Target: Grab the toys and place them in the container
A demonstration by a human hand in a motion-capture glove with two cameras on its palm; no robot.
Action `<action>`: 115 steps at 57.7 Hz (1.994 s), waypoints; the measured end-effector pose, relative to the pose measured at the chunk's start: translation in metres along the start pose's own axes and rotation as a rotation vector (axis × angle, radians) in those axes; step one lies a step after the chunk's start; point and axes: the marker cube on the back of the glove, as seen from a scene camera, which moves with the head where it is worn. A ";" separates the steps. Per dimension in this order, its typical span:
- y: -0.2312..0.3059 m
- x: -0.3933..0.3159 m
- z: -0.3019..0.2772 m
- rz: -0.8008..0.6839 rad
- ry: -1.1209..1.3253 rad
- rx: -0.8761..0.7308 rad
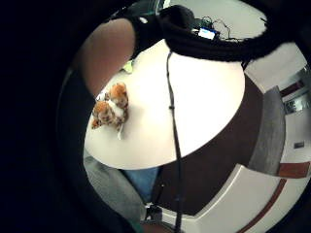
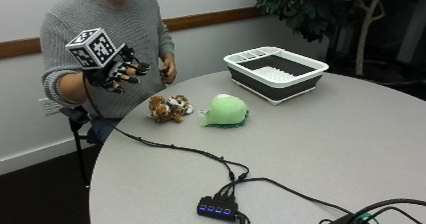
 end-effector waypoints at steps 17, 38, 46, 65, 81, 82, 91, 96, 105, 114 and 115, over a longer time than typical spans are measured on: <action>-0.014 -0.001 -0.043 -0.020 0.077 0.083; -0.152 -0.073 -0.003 -0.244 -0.192 -0.113; -0.214 -0.119 0.015 -0.282 -0.124 -0.152; -0.173 -0.105 0.069 -0.256 -0.003 -0.260; -0.053 -0.074 0.198 -0.211 0.245 -0.441; -0.051 -0.075 0.198 -0.216 0.249 -0.417; -0.051 -0.073 0.199 -0.222 0.270 -0.371; -0.053 -0.075 0.197 -0.235 0.279 -0.303; -0.070 -0.075 0.171 -0.275 0.140 -0.161; -0.109 -0.061 0.098 -0.201 0.032 -0.065; -0.112 -0.064 0.091 -0.208 0.019 -0.059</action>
